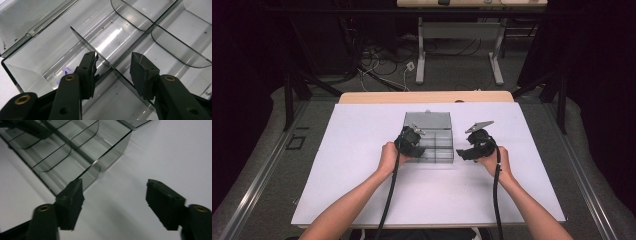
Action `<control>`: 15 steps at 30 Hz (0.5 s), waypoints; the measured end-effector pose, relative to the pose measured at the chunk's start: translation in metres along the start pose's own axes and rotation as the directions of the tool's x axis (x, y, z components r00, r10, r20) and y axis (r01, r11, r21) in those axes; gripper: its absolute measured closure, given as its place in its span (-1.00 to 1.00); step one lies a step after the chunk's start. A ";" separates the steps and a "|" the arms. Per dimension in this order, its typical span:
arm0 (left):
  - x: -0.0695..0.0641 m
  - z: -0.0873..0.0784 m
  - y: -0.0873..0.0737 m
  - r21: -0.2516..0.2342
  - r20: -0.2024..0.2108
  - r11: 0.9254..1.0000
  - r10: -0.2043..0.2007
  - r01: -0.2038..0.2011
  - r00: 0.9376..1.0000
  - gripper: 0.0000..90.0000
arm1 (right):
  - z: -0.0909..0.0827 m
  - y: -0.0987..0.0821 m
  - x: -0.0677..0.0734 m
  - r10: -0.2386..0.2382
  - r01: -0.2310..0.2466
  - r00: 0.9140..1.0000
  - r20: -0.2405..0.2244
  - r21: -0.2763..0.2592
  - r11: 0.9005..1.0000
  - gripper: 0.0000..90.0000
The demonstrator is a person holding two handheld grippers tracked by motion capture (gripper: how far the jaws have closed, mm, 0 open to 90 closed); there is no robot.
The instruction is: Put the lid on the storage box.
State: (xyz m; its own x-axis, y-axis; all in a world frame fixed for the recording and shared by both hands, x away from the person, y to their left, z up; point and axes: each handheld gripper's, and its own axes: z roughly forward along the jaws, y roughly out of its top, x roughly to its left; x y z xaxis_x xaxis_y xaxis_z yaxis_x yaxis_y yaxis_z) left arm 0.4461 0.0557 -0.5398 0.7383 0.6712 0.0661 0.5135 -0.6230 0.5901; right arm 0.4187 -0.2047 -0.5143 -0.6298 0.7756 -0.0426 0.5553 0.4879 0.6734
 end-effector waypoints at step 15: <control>0.000 0.000 0.000 0.001 0.004 1.000 -0.002 0.002 1.000 0.24 | 0.030 0.024 -0.018 0.071 -0.071 0.997 0.005 -0.037 0.997 0.88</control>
State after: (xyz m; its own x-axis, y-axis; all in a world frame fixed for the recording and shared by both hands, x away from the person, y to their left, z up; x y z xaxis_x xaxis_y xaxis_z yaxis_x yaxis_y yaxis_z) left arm 0.4462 0.0560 -0.5398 0.7389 0.6710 0.0618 0.5154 -0.6219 0.5896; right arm 0.4592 -0.1950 -0.5194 -0.5864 0.8101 0.0020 0.5779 0.4166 0.7017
